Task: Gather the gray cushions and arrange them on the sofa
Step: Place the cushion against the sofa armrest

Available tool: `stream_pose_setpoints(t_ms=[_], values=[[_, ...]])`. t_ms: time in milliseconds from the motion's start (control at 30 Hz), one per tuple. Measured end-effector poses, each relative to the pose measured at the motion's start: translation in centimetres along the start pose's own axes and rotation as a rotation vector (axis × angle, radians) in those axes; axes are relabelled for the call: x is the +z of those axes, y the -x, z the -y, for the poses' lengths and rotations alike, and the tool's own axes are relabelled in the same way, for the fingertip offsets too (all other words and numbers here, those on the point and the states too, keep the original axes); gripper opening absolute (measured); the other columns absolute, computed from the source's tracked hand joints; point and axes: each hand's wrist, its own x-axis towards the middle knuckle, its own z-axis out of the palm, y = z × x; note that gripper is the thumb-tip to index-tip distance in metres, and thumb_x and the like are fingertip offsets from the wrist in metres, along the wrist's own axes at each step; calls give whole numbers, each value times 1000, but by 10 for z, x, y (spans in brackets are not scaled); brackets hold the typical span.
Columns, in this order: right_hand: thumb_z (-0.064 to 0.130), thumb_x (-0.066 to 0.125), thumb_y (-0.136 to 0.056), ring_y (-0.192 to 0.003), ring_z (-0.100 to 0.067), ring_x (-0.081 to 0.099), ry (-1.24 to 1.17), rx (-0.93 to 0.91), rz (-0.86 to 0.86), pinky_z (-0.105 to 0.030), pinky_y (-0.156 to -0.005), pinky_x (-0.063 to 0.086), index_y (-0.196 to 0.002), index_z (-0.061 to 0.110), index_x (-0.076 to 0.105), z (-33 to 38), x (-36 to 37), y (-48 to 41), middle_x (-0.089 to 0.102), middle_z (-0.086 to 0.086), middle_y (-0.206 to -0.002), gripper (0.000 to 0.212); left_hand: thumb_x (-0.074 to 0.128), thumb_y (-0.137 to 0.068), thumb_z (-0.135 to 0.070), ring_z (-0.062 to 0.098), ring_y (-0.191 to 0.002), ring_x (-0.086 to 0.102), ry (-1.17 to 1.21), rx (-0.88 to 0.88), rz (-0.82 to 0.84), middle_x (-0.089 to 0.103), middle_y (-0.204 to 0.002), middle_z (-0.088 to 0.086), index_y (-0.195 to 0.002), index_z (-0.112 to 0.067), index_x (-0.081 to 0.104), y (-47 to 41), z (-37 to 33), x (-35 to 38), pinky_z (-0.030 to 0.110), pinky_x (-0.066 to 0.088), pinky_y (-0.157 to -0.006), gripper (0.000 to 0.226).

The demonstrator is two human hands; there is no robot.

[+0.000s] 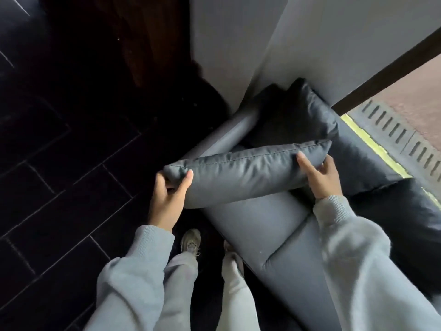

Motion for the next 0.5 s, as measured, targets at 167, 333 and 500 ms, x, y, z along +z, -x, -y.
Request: stream_pose_setpoints(t_ms=[167, 333, 500], values=[[50, 86, -76, -108, -13, 74, 11, 105, 245, -41, -96, 56, -117, 31, 67, -42, 48, -115, 77, 9, -117, 49, 80, -78, -56, 11, -104, 65, 74, -219, -97, 63, -119, -5, -110, -37, 56, -45, 78, 39, 36, 61, -74, 44], [42, 86, -77, -91, -8, 76, 85, 140, 350, -48, -96, 58, -103, 33, 65, -85, 97, -195, 77, 16, -94, 35, 79, -86, -35, 10, -98, 63, 114, -332, -221, 62, -116, 3, -98, -35, 55, -87, 146, 87, 35, 61, -70, 27], [46, 86, -72, -99, -11, 76, 141, 92, 392, -51, -92, 59, -104, 34, 66, -116, 134, -255, 78, 12, -103, 40, 82, -85, -29, 17, -103, 69, 123, -296, -307, 68, -115, 1, -108, -34, 60, -145, 174, 108, 41, 62, -78, 32]])
